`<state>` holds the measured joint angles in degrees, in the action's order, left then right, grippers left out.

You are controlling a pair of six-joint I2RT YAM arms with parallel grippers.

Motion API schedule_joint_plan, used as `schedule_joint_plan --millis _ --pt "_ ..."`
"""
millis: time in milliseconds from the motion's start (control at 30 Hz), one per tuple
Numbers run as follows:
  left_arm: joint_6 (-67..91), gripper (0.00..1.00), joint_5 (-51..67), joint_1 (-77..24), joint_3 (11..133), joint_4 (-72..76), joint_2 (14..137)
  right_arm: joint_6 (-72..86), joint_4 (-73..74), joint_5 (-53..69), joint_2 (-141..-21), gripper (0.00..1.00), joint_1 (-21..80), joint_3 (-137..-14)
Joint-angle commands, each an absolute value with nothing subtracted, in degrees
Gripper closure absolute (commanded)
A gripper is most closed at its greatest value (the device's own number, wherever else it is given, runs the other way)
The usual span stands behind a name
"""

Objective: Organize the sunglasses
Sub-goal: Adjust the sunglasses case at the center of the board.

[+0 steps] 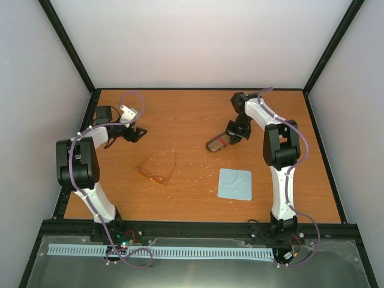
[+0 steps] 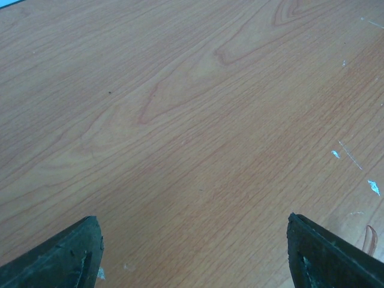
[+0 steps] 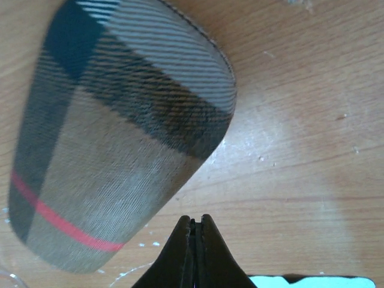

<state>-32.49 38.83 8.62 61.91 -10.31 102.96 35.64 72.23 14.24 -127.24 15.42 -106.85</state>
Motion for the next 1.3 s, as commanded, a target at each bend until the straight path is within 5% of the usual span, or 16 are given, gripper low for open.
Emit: schedule_joint_plan --millis 0,733,833,967,1067,1267 --pt "-32.3 0.17 40.0 9.1 61.4 -9.6 101.6 35.9 73.7 12.2 -130.7 0.97 15.5 -106.4" --pt "-31.4 0.16 39.9 9.3 61.3 -7.6 101.5 36.1 74.1 7.9 -136.0 0.94 15.2 -116.9" --pt "-31.3 0.16 39.8 9.3 61.3 -7.4 101.5 36.4 76.2 6.2 -133.7 0.85 15.3 -118.3" --pt "-31.2 0.14 39.2 9.3 61.6 -7.4 101.6 38.0 78.4 4.8 -129.7 0.55 15.9 -121.3" --pt "-31.5 0.13 39.0 9.3 61.5 -7.0 101.7 39.0 79.5 5.2 -129.4 0.41 17.5 -124.1" --pt "-31.8 0.13 39.1 9.9 61.0 -5.6 101.4 39.2 85.0 4.1 -135.8 0.34 22.4 -133.6"
